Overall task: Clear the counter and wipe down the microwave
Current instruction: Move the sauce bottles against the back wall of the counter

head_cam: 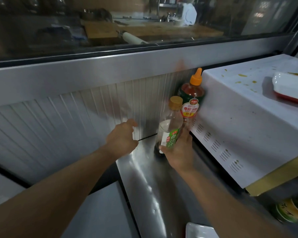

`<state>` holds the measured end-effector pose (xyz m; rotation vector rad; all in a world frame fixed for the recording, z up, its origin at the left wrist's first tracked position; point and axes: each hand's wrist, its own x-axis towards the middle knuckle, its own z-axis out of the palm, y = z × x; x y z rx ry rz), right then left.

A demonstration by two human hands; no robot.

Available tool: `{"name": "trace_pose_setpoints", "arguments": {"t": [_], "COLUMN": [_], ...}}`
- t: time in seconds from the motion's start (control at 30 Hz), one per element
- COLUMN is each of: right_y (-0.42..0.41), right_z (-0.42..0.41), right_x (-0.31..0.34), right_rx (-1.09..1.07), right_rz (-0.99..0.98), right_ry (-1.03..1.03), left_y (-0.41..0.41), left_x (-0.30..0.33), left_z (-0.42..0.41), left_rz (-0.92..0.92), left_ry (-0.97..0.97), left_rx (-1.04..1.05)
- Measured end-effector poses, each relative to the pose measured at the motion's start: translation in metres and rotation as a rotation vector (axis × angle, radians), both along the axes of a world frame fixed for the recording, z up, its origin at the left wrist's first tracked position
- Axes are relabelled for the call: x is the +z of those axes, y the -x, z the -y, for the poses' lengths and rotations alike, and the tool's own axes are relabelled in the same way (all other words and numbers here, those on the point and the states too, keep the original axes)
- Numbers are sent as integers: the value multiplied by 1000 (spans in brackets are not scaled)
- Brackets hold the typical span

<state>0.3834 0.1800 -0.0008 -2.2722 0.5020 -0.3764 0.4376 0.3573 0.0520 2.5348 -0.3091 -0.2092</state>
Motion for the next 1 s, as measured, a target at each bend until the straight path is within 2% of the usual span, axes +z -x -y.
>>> {"name": "trace_pose_setpoints", "arguments": {"t": [0.1, 0.17, 0.57, 1.0], "right_y": [-2, -6, -45, -54], "right_z": [-2, -4, -13, -16], "right_x": [-19, -29, -49, -53], "right_rx": [-33, -59, -175, -172], "right_rz": [-179, -227, -69, -43], "right_ry": [84, 123, 161, 164], "left_y": [-2, -2, -11, -13], "left_x": [-8, -16, -49, -51], "left_z": [1, 1, 1, 9], "left_rz": [6, 6, 30, 57], "left_ry": [-27, -38, -119, -188], "left_rx": [-2, 1, -8, -19]}}
